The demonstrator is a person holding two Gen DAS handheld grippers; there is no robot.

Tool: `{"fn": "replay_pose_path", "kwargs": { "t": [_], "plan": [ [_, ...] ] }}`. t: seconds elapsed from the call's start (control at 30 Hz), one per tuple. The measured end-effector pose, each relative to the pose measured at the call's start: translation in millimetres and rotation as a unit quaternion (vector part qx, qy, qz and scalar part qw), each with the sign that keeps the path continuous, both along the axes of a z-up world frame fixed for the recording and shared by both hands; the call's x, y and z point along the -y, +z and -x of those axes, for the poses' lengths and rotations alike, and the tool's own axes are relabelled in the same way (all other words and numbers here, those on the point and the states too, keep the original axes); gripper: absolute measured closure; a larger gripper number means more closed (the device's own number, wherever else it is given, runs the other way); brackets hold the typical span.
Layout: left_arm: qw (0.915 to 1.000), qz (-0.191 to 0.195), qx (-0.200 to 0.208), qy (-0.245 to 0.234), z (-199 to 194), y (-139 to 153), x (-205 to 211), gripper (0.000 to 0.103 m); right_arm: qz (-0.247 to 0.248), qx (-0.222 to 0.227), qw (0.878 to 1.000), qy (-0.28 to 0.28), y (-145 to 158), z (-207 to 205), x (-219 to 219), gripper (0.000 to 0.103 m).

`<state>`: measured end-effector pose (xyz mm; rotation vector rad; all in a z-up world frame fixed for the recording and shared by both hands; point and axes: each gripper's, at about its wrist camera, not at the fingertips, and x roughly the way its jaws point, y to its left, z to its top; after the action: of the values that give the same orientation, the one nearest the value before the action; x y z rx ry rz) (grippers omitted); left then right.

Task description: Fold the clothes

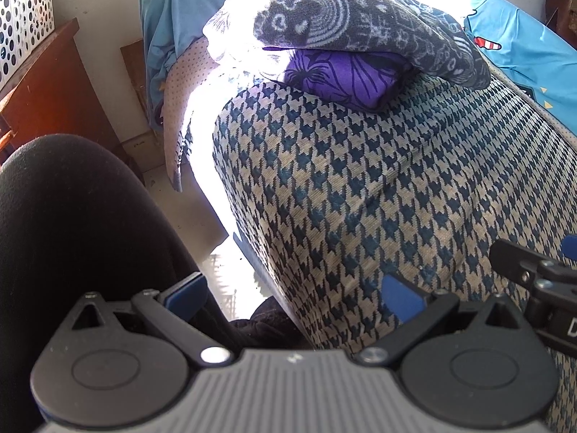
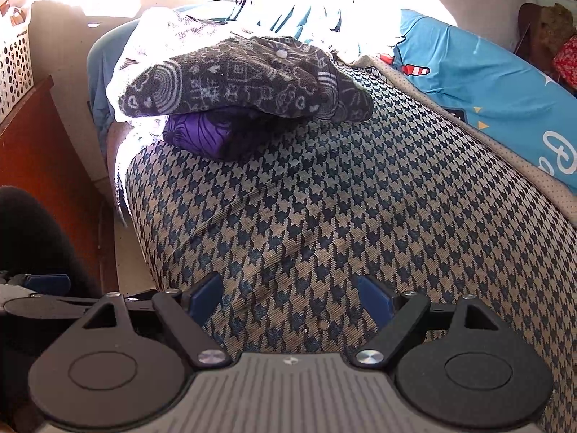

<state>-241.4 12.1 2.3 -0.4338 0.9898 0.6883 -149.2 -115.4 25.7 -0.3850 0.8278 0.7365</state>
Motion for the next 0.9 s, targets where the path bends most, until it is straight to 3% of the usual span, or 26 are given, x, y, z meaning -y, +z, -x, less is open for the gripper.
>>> {"fn": "replay_pose_path", "kwargs": {
  "t": [0.9],
  "plan": [
    [0.9988,0.005,-0.001,-0.049,-7.4,-5.2,-7.7,0.0,-0.002,0.002,1.0,-0.029,-0.9,5.4,-16.0,0.021]
  ]
}}
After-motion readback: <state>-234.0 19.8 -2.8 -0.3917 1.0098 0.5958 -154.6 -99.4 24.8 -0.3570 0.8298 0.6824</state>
